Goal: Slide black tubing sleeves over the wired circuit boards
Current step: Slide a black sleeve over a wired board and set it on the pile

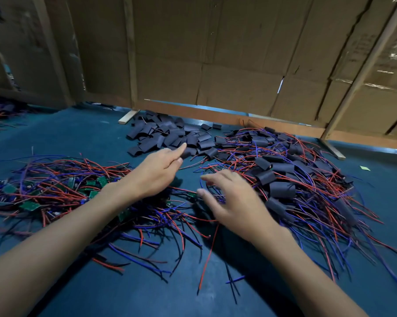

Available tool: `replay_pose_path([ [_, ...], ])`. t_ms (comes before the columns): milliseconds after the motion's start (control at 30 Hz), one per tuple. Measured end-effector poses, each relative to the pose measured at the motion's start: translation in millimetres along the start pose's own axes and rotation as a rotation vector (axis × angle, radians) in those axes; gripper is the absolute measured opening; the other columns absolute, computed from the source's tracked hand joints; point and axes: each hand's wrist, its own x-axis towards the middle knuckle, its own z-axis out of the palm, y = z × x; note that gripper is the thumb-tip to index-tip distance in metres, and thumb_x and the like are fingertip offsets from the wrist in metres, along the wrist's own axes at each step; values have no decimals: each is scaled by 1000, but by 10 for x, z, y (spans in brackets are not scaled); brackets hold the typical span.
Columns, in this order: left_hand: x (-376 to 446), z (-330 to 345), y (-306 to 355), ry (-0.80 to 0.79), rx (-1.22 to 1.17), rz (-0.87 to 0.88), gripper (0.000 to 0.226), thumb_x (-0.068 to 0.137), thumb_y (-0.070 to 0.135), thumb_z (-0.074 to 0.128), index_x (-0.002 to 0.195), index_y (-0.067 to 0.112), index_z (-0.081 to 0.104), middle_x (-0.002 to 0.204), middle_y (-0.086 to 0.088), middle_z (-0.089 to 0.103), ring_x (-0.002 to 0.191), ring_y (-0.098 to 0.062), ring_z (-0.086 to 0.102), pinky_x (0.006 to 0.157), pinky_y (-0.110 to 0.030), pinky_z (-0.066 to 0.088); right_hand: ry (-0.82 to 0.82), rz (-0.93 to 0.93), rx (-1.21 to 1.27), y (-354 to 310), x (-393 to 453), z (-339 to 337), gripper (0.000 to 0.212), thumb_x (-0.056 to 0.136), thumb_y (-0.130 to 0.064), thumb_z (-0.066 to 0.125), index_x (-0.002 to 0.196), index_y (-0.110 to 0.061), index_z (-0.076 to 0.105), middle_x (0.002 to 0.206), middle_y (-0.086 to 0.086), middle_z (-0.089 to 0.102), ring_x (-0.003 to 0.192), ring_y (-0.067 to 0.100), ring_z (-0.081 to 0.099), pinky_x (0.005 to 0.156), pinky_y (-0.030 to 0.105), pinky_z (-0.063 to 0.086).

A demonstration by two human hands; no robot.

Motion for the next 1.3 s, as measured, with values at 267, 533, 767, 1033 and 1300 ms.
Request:
replay_pose_path([
  [267,-265,-34,-133,173,82,157,60,97,10,64,153,11,40,123,-6,55,109,-14,52,92,-6,30,-182,116,-284,126,42,8,22,94,-33,58,102,-25,77,101,1,67,104,28,57,86,39,42],
  [533,-268,-6,-147,150,84,28,53,93,17,70,143,15,53,126,0,56,113,-22,57,99,-35,45,-17,432,-128,225,41,-279,54,72,-12,63,125,-19,69,112,10,68,107,36,60,93,42,48],
  [767,-262,7,-138,58,128,76,46,89,13,67,134,19,59,125,2,59,115,-20,58,99,-34,46,-53,125,-45,35,262,242,40,99,-26,56,135,-8,57,122,13,65,116,35,56,100,45,44],
  [1033,-256,15,-173,67,130,50,44,86,12,67,129,18,61,120,0,61,114,-21,58,99,-37,47,-182,406,46,94,654,382,35,90,-50,68,105,-19,74,92,3,68,98,28,63,79,34,49],
  [1300,-264,3,-189,62,101,23,48,86,11,68,132,21,60,124,2,60,117,-20,57,102,-38,46,82,544,836,138,754,-114,18,95,-29,68,90,-14,74,92,10,77,83,21,69,78,36,47],
])
